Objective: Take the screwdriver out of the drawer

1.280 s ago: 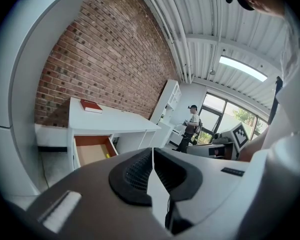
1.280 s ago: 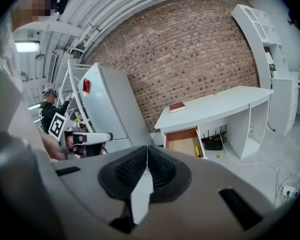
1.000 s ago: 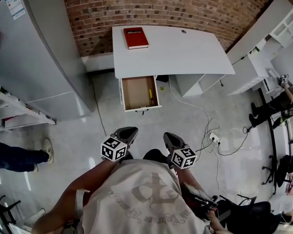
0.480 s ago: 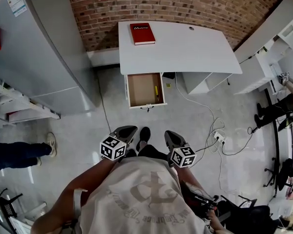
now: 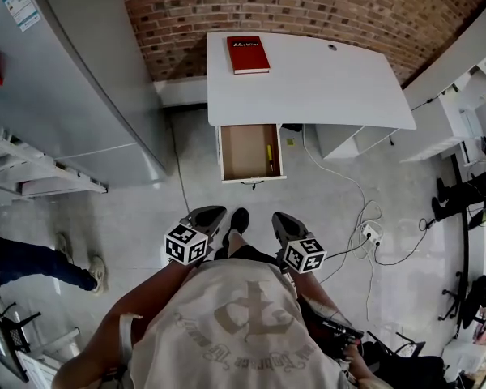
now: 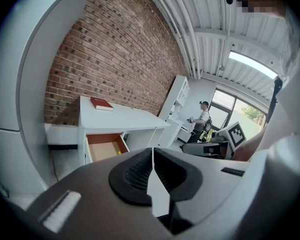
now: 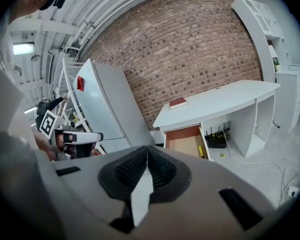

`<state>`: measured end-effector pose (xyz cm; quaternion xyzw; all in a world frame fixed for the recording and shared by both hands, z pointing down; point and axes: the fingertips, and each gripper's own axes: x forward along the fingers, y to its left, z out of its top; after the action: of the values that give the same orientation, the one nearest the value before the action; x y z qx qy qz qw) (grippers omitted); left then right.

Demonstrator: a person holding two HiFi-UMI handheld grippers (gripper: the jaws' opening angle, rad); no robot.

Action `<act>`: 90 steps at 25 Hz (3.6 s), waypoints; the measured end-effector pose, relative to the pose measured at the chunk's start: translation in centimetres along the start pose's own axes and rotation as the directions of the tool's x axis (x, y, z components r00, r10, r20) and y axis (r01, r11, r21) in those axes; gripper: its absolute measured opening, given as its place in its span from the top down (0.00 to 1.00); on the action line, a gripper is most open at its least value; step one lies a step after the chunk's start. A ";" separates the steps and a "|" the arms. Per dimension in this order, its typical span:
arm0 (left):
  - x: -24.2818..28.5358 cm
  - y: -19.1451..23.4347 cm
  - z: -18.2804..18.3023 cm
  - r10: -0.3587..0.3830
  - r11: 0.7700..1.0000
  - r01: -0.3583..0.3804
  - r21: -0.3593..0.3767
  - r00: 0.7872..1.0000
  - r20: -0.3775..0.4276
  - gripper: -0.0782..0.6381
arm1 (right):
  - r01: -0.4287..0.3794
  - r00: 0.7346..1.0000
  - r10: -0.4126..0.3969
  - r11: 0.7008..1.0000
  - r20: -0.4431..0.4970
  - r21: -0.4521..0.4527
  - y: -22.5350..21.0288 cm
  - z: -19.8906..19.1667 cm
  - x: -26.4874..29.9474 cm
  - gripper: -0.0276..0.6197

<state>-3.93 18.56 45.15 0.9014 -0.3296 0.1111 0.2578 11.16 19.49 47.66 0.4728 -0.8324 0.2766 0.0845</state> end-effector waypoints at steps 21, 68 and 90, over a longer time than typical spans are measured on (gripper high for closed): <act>8.9 8.9 8.4 0.016 1.000 -0.015 0.017 0.999 -0.047 0.87 | -0.023 0.999 0.025 0.999 -0.037 0.044 -7.6 6.5 11.6 0.95; 15.0 17.2 8.3 0.088 0.988 -0.102 -0.118 0.989 -0.122 0.87 | 0.123 0.945 -0.110 0.992 -0.308 0.025 -17.1 3.0 24.0 0.95; 14.8 21.2 2.3 0.109 0.960 -0.144 -0.240 0.982 -0.154 0.87 | 0.226 0.883 -0.208 0.974 -0.421 -0.005 -20.7 -2.7 30.7 0.95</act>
<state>-6.44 -4.37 56.96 0.8289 -0.3794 0.1476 0.3838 11.56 -10.00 70.15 0.4943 -0.7304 0.3785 0.2809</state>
